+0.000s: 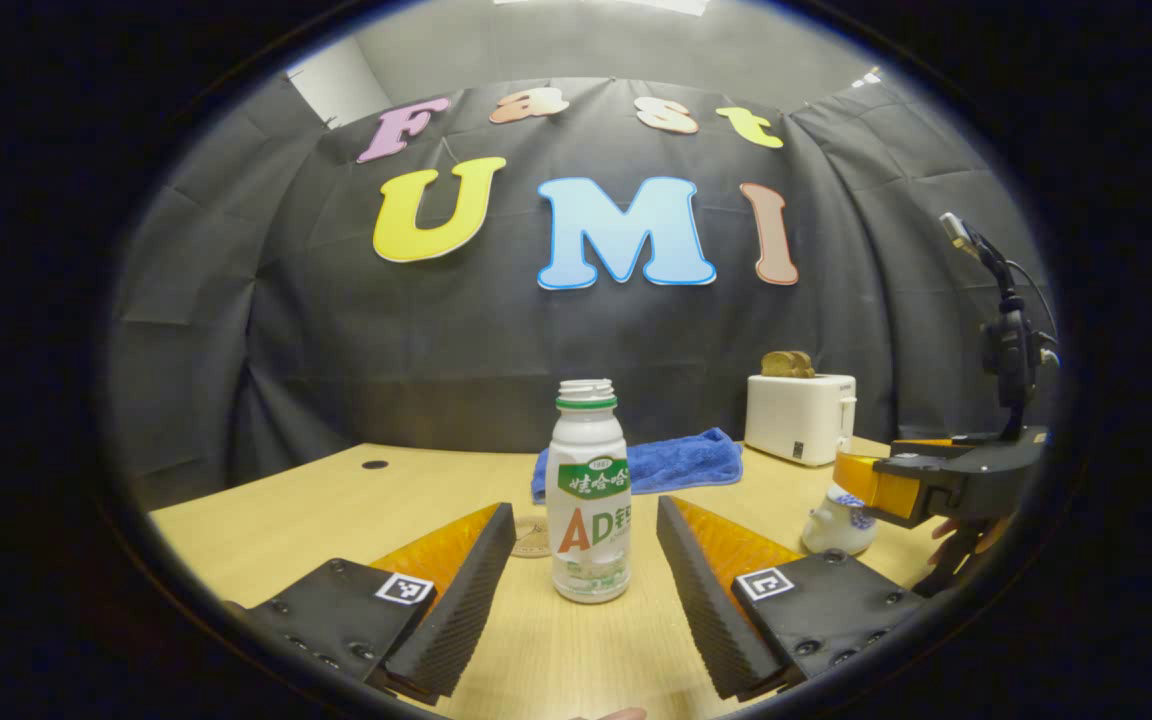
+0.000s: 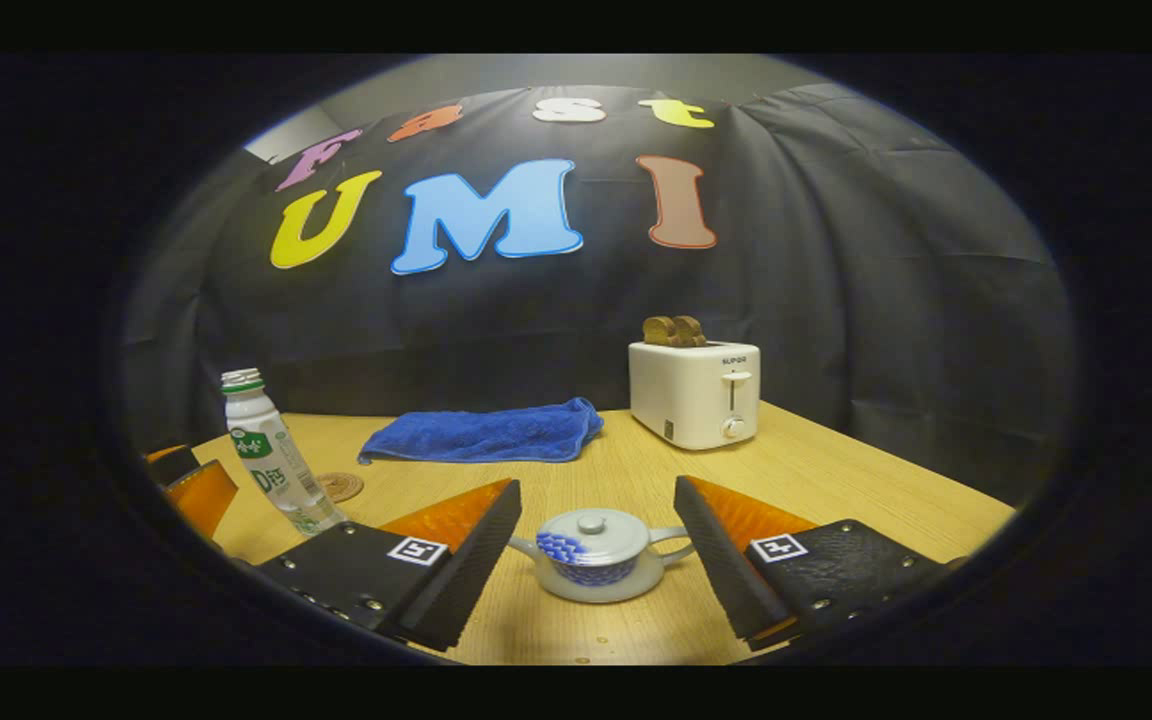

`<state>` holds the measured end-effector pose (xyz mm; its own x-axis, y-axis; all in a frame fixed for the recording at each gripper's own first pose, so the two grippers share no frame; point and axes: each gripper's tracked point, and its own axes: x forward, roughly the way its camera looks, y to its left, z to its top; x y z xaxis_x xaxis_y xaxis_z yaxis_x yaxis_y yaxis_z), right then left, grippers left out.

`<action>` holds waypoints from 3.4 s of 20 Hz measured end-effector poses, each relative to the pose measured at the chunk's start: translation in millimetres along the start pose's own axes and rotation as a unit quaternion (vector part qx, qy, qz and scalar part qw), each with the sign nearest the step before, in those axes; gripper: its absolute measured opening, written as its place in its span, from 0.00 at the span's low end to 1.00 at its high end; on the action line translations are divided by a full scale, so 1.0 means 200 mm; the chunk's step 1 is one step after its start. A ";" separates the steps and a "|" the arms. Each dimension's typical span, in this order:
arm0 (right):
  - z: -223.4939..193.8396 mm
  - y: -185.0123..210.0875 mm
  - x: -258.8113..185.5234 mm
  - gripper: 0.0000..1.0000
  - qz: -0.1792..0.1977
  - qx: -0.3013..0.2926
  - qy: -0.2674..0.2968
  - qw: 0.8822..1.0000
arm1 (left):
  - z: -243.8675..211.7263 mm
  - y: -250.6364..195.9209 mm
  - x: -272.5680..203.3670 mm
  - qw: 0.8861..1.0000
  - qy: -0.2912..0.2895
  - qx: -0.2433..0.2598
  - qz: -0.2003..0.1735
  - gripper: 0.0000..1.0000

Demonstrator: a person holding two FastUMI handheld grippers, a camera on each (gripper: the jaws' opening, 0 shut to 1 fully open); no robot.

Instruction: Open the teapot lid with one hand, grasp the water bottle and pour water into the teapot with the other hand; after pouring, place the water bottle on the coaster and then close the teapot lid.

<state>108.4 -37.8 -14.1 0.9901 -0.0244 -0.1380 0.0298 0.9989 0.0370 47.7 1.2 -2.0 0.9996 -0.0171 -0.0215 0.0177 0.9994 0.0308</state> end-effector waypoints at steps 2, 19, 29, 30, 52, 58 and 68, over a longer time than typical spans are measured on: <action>-0.01 0.00 0.03 0.84 -0.004 -0.006 0.003 1.000 | -0.01 0.00 0.01 1.000 0.003 0.002 -0.001 0.88; 0.00 0.00 0.03 0.01 0.017 -0.043 0.006 0.999 | -0.02 -0.02 0.02 1.000 0.010 -0.006 -0.016 0.94; 0.07 0.10 -0.07 0.00 0.048 -0.075 -0.045 0.995 | -0.12 -0.02 0.24 0.999 0.042 -0.030 -0.004 0.94; 0.07 0.10 -0.08 0.01 0.048 -0.074 -0.047 0.995 | -0.12 -0.01 0.28 0.999 0.044 -0.025 0.002 0.89; 0.07 0.03 -0.61 0.01 0.064 -0.050 -0.064 0.995 | 0.01 -0.15 0.24 0.996 0.034 0.078 -0.041 0.80; -0.02 -0.05 -0.84 0.01 0.056 -0.057 -0.063 0.995 | 0.00 -0.30 0.25 0.980 0.023 0.185 -0.067 0.75; -0.13 -0.20 -0.88 0.01 0.039 -0.037 -0.040 0.998 | -0.07 -0.44 0.29 0.941 0.031 0.325 -0.093 0.79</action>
<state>-70.7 -72.2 -17.9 0.9968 0.0541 -0.0584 -0.0559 0.9980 -0.0296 104.8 -88.1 -20.2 0.9749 -0.1683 -0.1457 0.2226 0.7491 0.6240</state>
